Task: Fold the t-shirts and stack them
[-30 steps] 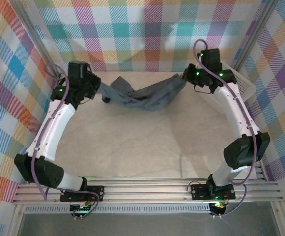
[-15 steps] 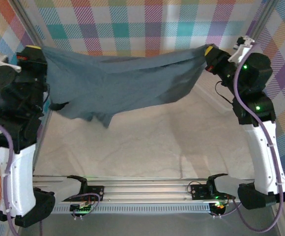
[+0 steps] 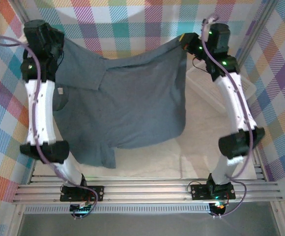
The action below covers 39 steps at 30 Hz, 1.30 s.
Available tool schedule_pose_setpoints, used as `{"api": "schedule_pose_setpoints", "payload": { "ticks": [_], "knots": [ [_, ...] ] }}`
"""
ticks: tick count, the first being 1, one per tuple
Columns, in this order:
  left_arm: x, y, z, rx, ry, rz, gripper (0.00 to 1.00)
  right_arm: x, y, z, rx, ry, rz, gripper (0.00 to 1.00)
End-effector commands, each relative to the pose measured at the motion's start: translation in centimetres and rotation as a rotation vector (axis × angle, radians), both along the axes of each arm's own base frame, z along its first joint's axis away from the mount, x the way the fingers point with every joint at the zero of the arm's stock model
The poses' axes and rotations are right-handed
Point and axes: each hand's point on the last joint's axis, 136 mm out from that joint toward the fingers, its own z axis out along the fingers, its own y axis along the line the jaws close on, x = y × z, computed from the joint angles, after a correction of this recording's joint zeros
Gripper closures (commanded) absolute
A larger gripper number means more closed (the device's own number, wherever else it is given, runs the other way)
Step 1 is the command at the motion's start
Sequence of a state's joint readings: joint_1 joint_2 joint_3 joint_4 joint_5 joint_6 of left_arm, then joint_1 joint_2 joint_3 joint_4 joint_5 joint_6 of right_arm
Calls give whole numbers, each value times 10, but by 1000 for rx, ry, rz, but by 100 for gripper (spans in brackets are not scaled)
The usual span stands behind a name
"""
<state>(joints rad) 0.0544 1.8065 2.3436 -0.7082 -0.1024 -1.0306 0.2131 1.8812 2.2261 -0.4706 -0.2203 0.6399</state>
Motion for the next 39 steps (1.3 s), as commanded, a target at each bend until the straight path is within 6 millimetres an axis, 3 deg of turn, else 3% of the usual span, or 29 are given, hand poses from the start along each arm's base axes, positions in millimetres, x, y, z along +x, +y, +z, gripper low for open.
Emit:
{"api": "schedule_pose_setpoints", "payload": {
  "ticks": [1,4,7,11,14,16,19,20,21,22,23,25,26,27,29,31,33,36,39],
  "knots": [
    [3,-1,24,-102,-70,-106,100,2,-1,39,36,-73,38,100],
    [5,4,50,-103,-154,-125,100,11,-9,62,65,-133,26,100],
    [-8,9,88,-117,-273,-131,100,12,-29,87,122,-182,-1,100],
    [-56,12,146,-93,-432,-104,100,-1,-64,120,188,-243,-41,100],
    [-98,9,162,-62,-442,-79,100,-16,-86,129,181,-245,-78,100],
    [-116,9,138,-77,-348,-53,100,-24,-95,120,160,-205,-103,100],
    [-133,9,63,-122,-178,-17,100,-35,-104,76,128,-89,-172,100],
    [-143,8,29,-167,-109,4,100,-34,-110,46,125,-19,-218,100],
    [-147,8,-20,-208,-8,22,100,-40,-116,16,124,44,-264,100],
    [-153,7,-51,-217,58,30,100,-45,-119,-8,129,91,-287,100],
    [-161,3,-97,-237,160,33,100,-51,-119,-42,128,156,-298,100],
    [-170,-8,-176,-286,333,4,91,-66,-114,-109,95,296,-303,100],
    [-174,-15,-210,-305,409,-23,76,-75,-109,-145,79,378,-293,94],
    [-179,-21,-237,-311,474,-45,62,-86,-105,-179,65,454,-283,82],
    [-189,-28,-279,-290,598,-71,47,-107,-103,-235,17,588,-283,60],
    [-198,-34,-300,-257,680,-94,41,-127,-106,-274,-37,698,-285,50],
    [-205,-40,-312,-214,742,-116,40,-142,-107,-298,-87,778,-277,47],
    [-211,-49,-330,-194,813,-139,41,-149,-99,-307,-143,798,-242,47],
    [-201,-59,-345,-211,831,-169,45,-144,-84,-307,-222,771,-196,49]
  ]
}}
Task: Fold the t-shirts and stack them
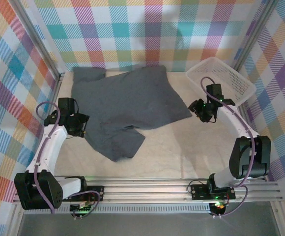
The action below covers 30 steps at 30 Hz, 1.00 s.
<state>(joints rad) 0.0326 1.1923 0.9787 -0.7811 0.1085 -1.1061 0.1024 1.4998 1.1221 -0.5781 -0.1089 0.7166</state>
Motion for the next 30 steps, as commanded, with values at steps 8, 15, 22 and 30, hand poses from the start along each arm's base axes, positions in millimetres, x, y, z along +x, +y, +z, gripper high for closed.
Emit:
{"api": "schedule_pose_setpoints", "payload": {
  "ticks": [8,15,22,30],
  "knots": [
    [59,-22,-54,26,132,-85,63,55,94,-27,-29,-3,368,62],
    [81,-18,-101,51,260,-67,65,83,98,-92,-96,200,368,65],
    [50,-17,-141,60,388,-88,66,52,71,-121,-209,390,324,64],
    [16,-14,-154,80,471,-140,66,-20,43,-130,-232,514,215,63]
  ]
}}
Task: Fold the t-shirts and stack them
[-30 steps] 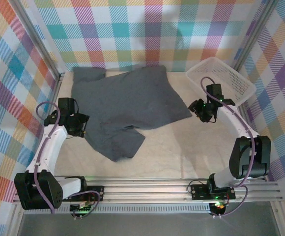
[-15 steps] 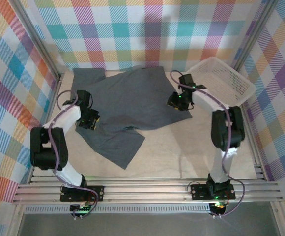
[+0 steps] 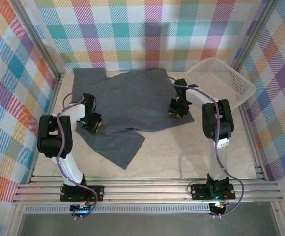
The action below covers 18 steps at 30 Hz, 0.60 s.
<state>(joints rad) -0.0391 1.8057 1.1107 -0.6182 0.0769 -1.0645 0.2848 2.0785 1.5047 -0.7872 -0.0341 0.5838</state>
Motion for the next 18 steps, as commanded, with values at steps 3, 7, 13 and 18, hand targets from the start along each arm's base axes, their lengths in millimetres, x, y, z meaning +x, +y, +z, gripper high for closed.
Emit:
{"api": "schedule_pose_setpoints", "payload": {
  "ticks": [3,7,13,18],
  "knots": [
    [-52,12,-19,81,186,-58,66,-65,-21,-16,-39,160,-103,63],
    [-53,28,-20,105,198,-59,66,-68,-15,-14,4,149,-114,62],
    [-32,73,-9,221,213,-112,65,-45,-7,-7,22,119,-86,61],
    [9,61,15,164,46,-206,55,-31,3,12,65,69,-67,59]
  ]
}}
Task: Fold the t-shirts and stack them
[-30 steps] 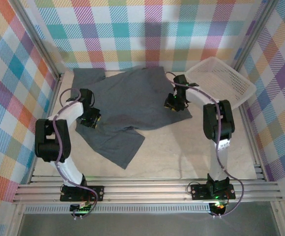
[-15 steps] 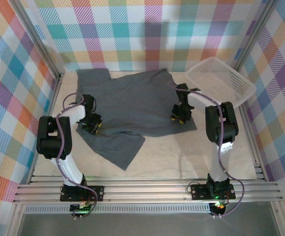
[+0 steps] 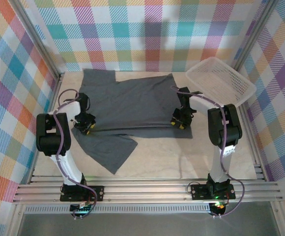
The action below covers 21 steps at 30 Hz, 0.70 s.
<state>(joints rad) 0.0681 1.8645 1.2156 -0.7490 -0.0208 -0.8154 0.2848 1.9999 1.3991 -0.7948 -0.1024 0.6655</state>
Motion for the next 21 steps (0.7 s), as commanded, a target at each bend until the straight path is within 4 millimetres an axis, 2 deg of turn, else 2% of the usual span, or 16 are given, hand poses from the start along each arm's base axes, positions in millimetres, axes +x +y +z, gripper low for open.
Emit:
{"api": "schedule_pose_setpoints", "payload": {
  "ticks": [1,2,4,6,7,10,12,15,18,21],
  "knots": [
    [13,2,21,41,-52,-102,53,2,1,13,11,-14,11,58],
    [14,-3,34,60,-71,-126,51,1,1,20,15,-29,15,57],
    [4,-10,57,120,-73,-144,50,-3,-1,31,15,-51,18,56],
    [-26,-22,70,161,-26,-134,46,-9,-5,43,13,-78,18,54],
    [-41,-31,70,143,0,-133,45,-12,-6,47,11,-84,20,53],
    [-104,-63,54,50,140,-165,46,-27,-7,57,31,-93,28,51],
    [-145,-76,43,4,230,-186,46,-37,-6,61,54,-93,36,50],
    [-194,-92,30,-93,304,-191,46,-51,-1,64,106,-84,54,49],
    [-219,-108,21,-172,341,-220,42,-62,5,67,154,-80,78,47],
    [-220,-123,14,-211,310,-254,37,-71,7,66,180,-73,95,45]
  ]
}}
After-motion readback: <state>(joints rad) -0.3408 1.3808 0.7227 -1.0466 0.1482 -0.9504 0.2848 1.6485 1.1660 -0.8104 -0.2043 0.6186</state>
